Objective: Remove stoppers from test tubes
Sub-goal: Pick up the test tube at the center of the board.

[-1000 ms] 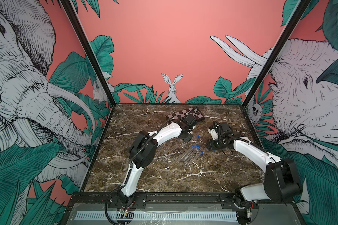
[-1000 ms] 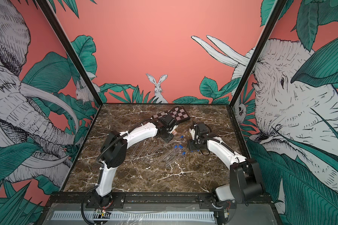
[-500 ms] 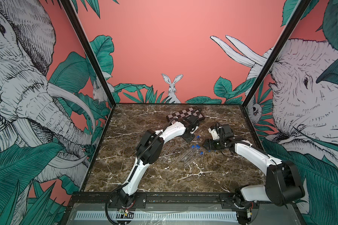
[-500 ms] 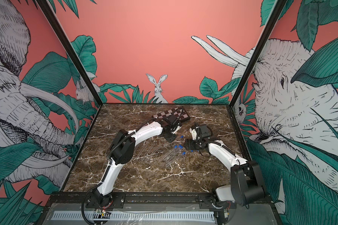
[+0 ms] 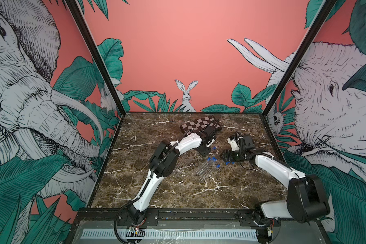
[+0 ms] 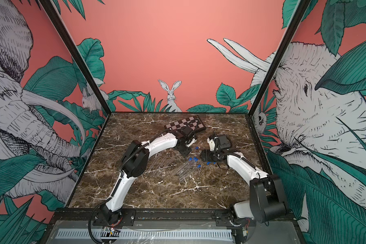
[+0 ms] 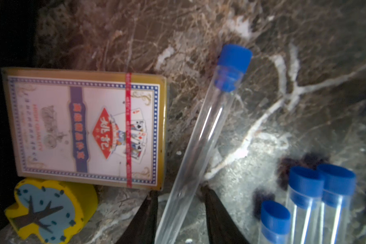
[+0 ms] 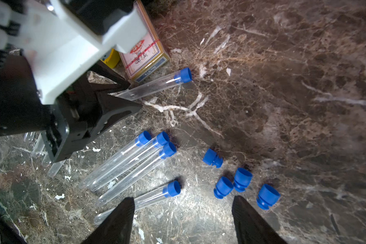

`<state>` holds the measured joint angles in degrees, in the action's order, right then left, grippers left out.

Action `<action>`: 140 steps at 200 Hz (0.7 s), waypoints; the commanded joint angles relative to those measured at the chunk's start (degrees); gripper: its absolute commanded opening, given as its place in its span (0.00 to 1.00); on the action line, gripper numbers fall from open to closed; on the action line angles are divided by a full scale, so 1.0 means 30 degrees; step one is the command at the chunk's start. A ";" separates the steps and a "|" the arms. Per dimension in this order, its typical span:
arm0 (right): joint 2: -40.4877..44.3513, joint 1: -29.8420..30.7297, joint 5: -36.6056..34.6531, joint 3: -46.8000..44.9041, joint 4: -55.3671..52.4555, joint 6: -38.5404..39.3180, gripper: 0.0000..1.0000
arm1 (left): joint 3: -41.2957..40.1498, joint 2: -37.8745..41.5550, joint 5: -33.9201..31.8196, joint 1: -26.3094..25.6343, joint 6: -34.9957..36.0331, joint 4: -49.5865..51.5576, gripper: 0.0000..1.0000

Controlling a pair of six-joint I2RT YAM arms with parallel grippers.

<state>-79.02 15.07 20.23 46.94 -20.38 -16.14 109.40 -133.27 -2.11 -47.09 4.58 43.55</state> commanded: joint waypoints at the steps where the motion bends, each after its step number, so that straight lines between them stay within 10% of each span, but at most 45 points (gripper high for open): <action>1: 0.0068 -0.0245 0.0158 -0.0217 0.0288 -0.0037 0.73 | 0.0254 -0.0288 0.0431 0.0023 0.0570 0.0748 0.38; 87: 0.0110 -0.0801 0.0535 -0.0696 0.0808 -0.0070 0.75 | 0.0476 -0.0657 0.0869 -0.0006 0.1026 0.1404 0.14; 103: 0.0017 -0.0950 0.0820 -0.0732 0.0901 -0.0124 0.98 | 0.0317 -0.0493 0.0795 -0.0006 0.1096 0.1392 0.12; 140: 0.0018 -0.1211 0.1686 -0.0910 0.1193 -0.0159 0.99 | -0.0212 0.0588 0.0732 -0.0006 0.1167 0.1233 0.09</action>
<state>-79.02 12.08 22.76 45.12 -18.24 -16.49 110.48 -133.93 -0.23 -47.09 6.72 44.21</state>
